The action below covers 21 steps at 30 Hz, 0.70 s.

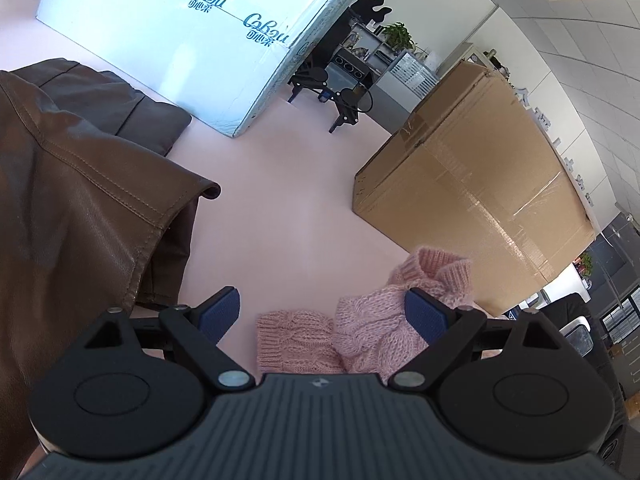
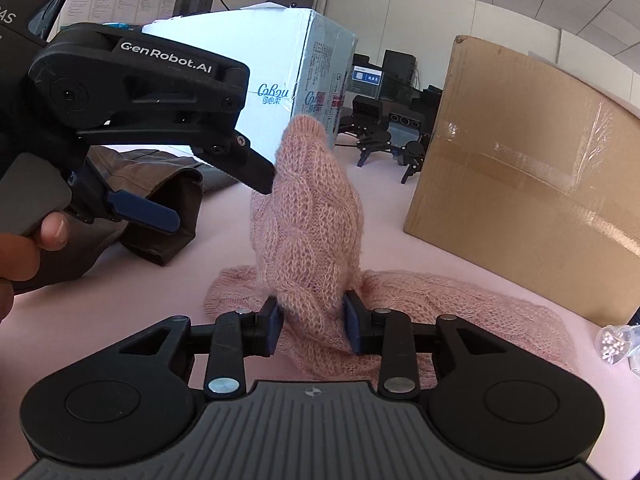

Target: Fold clothes

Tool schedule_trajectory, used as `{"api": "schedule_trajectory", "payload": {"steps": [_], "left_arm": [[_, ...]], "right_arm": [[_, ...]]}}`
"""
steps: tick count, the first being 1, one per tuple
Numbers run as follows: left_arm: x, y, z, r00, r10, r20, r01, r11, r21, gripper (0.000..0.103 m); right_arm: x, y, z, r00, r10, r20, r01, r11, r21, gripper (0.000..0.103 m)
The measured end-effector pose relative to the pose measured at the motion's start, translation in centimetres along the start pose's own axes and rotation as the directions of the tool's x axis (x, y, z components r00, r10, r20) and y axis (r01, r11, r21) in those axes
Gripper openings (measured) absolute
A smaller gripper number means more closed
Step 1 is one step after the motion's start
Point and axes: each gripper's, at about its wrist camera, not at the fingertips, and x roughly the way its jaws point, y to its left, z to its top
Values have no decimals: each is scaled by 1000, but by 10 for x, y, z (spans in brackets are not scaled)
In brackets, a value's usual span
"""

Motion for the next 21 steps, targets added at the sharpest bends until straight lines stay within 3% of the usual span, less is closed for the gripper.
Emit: {"api": "schedule_trajectory", "payload": {"steps": [5, 9, 13, 15, 18, 20, 21], "left_arm": [[-9, -6, -2, 998, 0, 69, -3, 999, 40, 89], [-11, -18, -6, 991, 29, 134, -46, 991, 126, 89], [-15, -20, -4, 985, 20, 172, -48, 986, 160, 89], [-25, -17, -3, 973, 26, 230, -62, 986, 153, 89], [-43, -15, -3, 949, -6, 316, -47, 986, 160, 89], [-52, -22, -6, 927, -40, 373, -37, 979, 198, 90], [-54, -28, -7, 918, -49, 394, -44, 974, 223, 92]], "right_arm": [[-3, 11, -6, 999, 47, 3, -47, 997, -59, 73], [-12, 15, -7, 996, 83, 40, -80, 994, -78, 83], [-35, 12, -4, 983, 150, 108, -140, 986, -89, 87], [-56, 9, -5, 972, 186, 146, -166, 976, -138, 90], [-89, -4, -13, 963, 157, 217, -121, 978, -170, 89], [-104, -21, -16, 966, 69, 249, -37, 991, -130, 66], [-109, -33, -16, 970, 26, 242, -3, 995, -97, 61]]}}
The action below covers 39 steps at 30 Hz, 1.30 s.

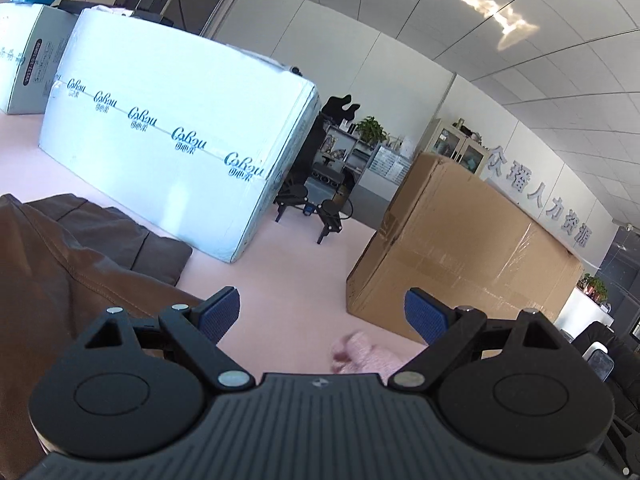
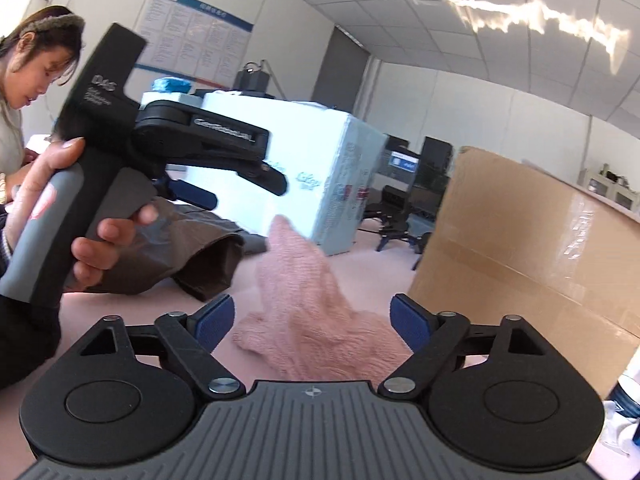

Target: Fold clothes

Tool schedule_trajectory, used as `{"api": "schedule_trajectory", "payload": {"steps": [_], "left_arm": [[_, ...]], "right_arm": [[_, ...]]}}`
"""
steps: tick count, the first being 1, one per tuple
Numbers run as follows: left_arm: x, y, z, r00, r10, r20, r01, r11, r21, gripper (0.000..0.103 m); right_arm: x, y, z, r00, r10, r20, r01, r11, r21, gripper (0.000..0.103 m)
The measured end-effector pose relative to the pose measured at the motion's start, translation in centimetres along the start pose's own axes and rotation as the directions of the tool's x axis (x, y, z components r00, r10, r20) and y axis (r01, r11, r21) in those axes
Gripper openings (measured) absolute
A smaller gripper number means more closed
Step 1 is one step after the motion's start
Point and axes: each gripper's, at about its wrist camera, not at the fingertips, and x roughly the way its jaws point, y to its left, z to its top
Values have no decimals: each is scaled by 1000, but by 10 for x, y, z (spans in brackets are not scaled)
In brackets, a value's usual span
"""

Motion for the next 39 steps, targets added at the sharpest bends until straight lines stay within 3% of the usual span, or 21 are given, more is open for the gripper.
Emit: {"api": "schedule_trajectory", "payload": {"steps": [2, 4, 7, 9, 11, 12, 17, 22, 26, 32, 34, 36, 37, 38, 39], "left_arm": [[6, -22, 3, 1000, 27, 0, -27, 995, 93, 98], [24, -42, 3, 993, 78, -86, -64, 986, 152, 99], [51, -63, -11, 974, 76, -212, -34, 980, 194, 99], [63, -70, -25, 957, 123, -263, -63, 972, 227, 99], [73, -68, -41, 931, 248, -266, -172, 944, 280, 97], [76, -64, -45, 925, 267, -272, -186, 939, 289, 97], [94, -34, -52, 870, 238, -431, -169, 967, 192, 88], [102, -26, -61, 853, 307, -422, -223, 946, 237, 89], [111, -15, -68, 833, 300, -465, -228, 952, 205, 93], [119, -13, -72, 822, 326, -468, -242, 942, 230, 101], [120, -15, -73, 826, 335, -453, -248, 938, 242, 103], [117, -11, -71, 838, 313, -446, -245, 948, 206, 103], [113, -10, -66, 846, 305, -438, -246, 951, 187, 103], [108, -8, -61, 854, 296, -428, -247, 954, 168, 103], [101, -7, -55, 864, 299, -406, -252, 953, 165, 103]], "right_arm": [[-2, -20, -2, 999, -39, -34, 41, 998, 56, 60], [0, -40, -7, 995, -80, -59, 87, 987, 133, 60], [13, -60, -19, 987, -136, -81, 153, 952, 265, 60], [27, -68, -25, 983, -151, -104, 176, 935, 308, 49], [40, -66, -24, 976, -163, -142, 196, 945, 261, 25], [45, -66, -24, 972, -175, -160, 211, 946, 247, 22], [57, -71, -31, 962, -162, -219, 221, 933, 285, 13], [63, -71, -38, 950, -166, -265, 240, 931, 275, 13], [71, -74, -47, 940, -157, -303, 243, 931, 273, 13], [85, -70, -61, 926, -154, -344, 237, 948, 214, 13], [88, -69, -63, 925, -162, -343, 240, 950, 198, 13], [86, -67, -63, 927, -179, -328, 248, 951, 183, 15], [83, -67, -61, 930, -188, -317, 255, 949, 186, 24], [78, -68, -58, 931, -203, -303, 268, 944, 191, 52], [71, -70, -53, 932, -228, -282, 289, 936, 198, 72]]}}
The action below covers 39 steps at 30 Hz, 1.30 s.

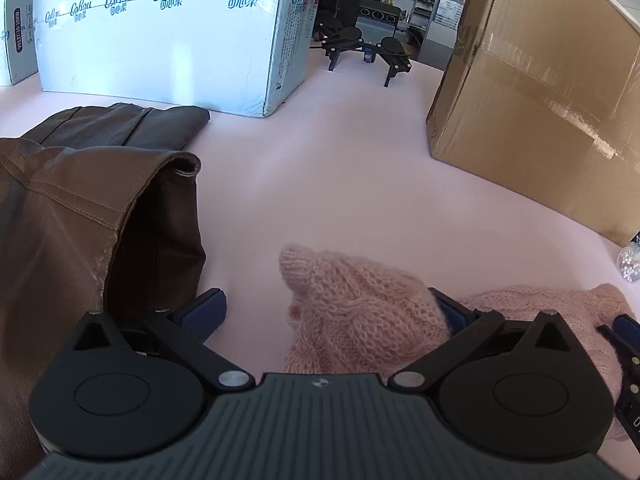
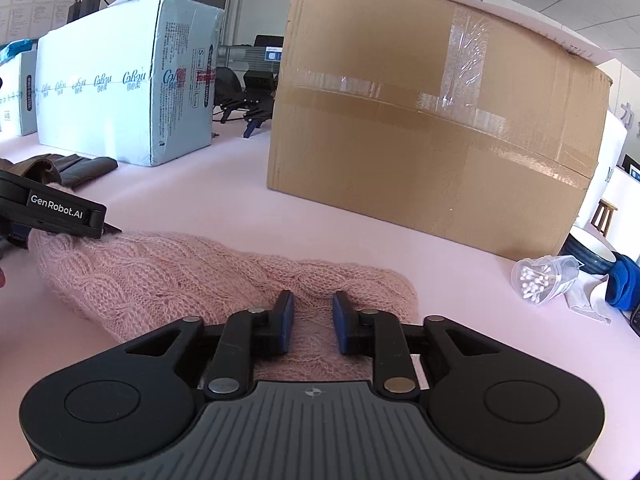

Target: Fold clothes

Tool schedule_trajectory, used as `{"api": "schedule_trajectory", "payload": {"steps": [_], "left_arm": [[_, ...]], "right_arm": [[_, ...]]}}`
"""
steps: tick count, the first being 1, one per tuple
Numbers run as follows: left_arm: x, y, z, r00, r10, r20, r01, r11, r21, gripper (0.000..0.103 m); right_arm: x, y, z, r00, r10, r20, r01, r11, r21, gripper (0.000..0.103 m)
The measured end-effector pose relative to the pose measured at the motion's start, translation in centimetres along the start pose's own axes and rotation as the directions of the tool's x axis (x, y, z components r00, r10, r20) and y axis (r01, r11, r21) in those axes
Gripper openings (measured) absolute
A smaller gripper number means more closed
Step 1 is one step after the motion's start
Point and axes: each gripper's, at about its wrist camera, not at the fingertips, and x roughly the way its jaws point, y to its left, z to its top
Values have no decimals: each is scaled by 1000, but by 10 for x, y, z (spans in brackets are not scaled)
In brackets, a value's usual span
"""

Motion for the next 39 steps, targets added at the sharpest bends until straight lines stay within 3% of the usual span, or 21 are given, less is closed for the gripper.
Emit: {"api": "schedule_trajectory", "payload": {"steps": [1, 2, 5, 8, 11, 18, 21, 25, 30, 34, 39], "left_arm": [[-8, 3, 2, 1000, 9, 26, -9, 1000, 1, 103], [-18, 8, 4, 998, 12, 64, -11, 1000, -10, 103], [-35, 29, 9, 994, -29, 103, 36, 997, -69, 103], [-31, 46, 13, 991, -130, 27, 132, 989, -69, 103], [-22, 53, 11, 987, -160, -18, 158, 984, -86, 103], [1, 57, 6, 964, -212, -161, 196, 974, -113, 103], [6, 59, 7, 942, -272, -195, 245, 957, -154, 103], [7, 57, 10, 938, -258, -233, 237, 965, -114, 103], [1, 57, 8, 954, -181, -240, 163, 982, -93, 103], [4, 53, 12, 942, -168, -292, 136, 983, -127, 103], [10, 61, 16, 912, -271, -307, 194, 946, -258, 103]], "right_arm": [[-6, -3, 3, 1000, -13, 26, 13, 1000, 12, 102], [-16, -8, 6, 998, -22, 67, 20, 999, 37, 103], [-35, -32, 12, 996, -15, 92, 1, 988, 156, 103], [-32, -58, 11, 1000, 6, 29, -14, 955, 296, 103], [-19, -72, 6, 994, 94, -58, -66, 925, 374, 103], [-7, -65, 3, 939, 316, -136, -234, 877, 420, 103], [-1, -62, -1, 913, 374, -161, -268, 850, 453, 103], [3, -61, -3, 909, 383, -167, -275, 849, 452, 103], [3, -58, -3, 908, 382, -171, -278, 856, 435, 103], [4, -57, -4, 911, 375, -172, -274, 861, 428, 103], [6, -58, -6, 911, 373, -174, -271, 862, 427, 103]]}}
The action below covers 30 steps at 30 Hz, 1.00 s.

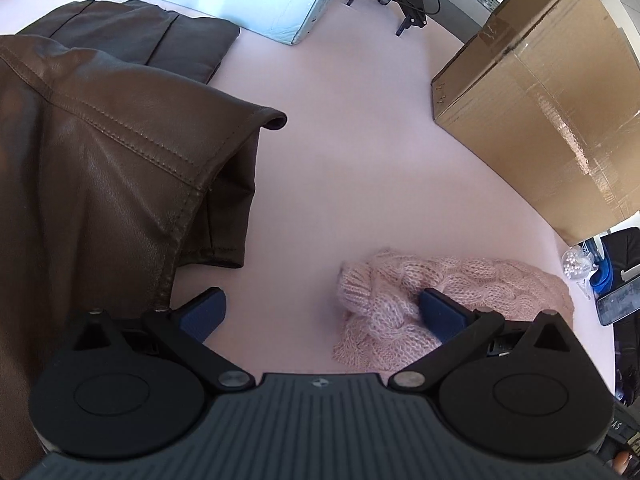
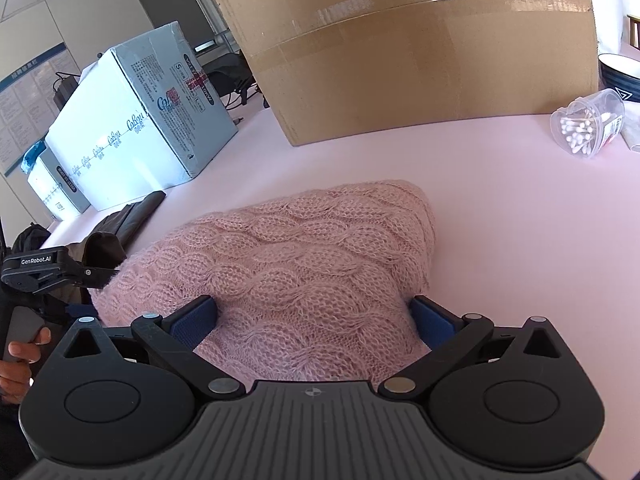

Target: Fold clothes

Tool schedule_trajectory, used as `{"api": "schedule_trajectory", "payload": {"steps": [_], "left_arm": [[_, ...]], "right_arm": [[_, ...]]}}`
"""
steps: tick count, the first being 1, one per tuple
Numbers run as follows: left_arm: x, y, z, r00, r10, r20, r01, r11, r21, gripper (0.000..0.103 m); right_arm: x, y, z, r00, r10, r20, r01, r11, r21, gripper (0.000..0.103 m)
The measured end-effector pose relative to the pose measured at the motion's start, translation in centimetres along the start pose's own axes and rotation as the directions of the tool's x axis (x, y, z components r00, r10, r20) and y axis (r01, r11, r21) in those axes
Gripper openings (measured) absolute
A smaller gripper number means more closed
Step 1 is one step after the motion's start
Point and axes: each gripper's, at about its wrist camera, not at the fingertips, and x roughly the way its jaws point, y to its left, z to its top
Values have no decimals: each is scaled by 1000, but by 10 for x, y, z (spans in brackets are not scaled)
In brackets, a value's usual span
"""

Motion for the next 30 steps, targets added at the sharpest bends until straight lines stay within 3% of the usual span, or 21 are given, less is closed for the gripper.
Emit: {"api": "schedule_trajectory", "payload": {"steps": [2, 5, 13, 15, 20, 22, 24, 26, 30], "left_arm": [[4, 7, 5, 993, -114, -38, 111, 991, -77, 103], [18, 12, 10, 963, -251, -101, 232, 959, -165, 103], [37, -10, 13, 945, -301, -129, 295, 953, -68, 103], [36, -22, 8, 960, -250, -126, 252, 968, 4, 100], [28, -50, -4, 993, -93, -68, 102, 985, 139, 80], [25, -56, -8, 997, -67, -37, 72, 985, 154, 70], [18, -65, -12, 999, -41, 5, 39, 982, 183, 47], [12, -76, -18, 999, -2, 45, -8, 975, 222, 36], [5, -102, -32, 990, 71, 120, -104, 948, 302, 29]], "right_arm": [[0, 0, 0, 1000, -1, 2, 1, 1000, -2, 103], [1, -1, 0, 1000, 2, 3, -2, 1000, 0, 103], [1, -9, 1, 997, 76, 14, -77, 997, 30, 103], [0, -7, 0, 996, 89, 17, -89, 996, 27, 97], [-4, -2, 1, 997, 70, 34, -70, 998, 6, 61], [-6, -1, 1, 997, 66, 40, -66, 998, 0, 50], [-8, 2, 0, 996, 70, 49, -69, 998, -9, 41], [-13, 7, 0, 995, 79, 59, -77, 997, -31, 32], [-28, 27, -6, 990, 64, 123, -51, 993, -110, 29]]}}
